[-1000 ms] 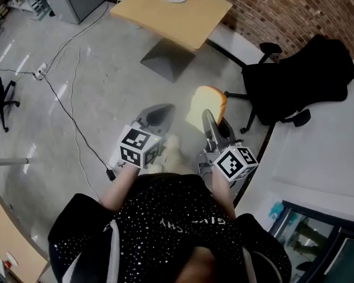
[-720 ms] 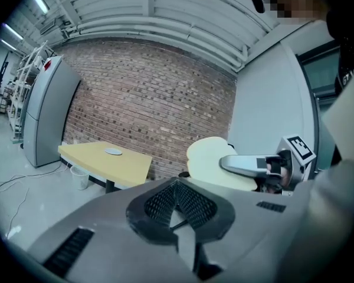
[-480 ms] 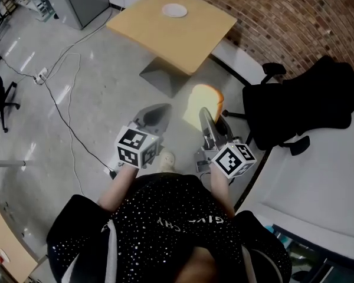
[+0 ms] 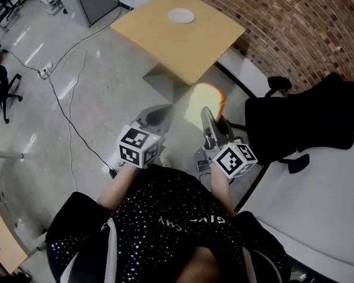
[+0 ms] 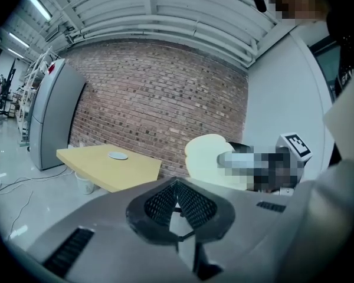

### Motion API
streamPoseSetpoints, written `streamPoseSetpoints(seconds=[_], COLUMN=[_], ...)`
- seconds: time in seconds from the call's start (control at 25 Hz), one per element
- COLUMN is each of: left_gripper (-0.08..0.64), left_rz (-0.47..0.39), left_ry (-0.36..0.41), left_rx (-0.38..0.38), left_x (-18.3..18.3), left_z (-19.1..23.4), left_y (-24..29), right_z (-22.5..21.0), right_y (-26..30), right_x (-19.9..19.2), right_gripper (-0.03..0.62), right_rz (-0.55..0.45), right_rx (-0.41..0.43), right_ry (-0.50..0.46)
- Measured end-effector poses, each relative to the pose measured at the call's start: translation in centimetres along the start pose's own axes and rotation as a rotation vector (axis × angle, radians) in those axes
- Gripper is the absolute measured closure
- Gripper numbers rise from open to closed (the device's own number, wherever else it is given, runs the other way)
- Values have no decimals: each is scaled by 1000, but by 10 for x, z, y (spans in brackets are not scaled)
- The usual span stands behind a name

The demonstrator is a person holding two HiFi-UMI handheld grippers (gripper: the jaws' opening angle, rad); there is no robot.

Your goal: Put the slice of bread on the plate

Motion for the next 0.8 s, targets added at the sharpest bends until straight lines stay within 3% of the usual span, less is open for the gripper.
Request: streamPoseSetpoints(seconds=[0.8], left_gripper=[551], left_rz=[14], left_ry=[-54], left_rx=[55], left_x=[6], left_z=[23], left_y=[24], right_z=[-22], right_y=[25], right_x=[15], right_gripper=[499], right_rz=[52], right_rx=[14], right_ry=[23])
Point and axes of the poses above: the fingertips, and each gripper's own axes: y forward along the fingers, z to its left, x out of its top, the point moved 6 cm from there along -y, backward along the fingers, and after that the axes turned 15 degrees about z, right-handed, at the moved point
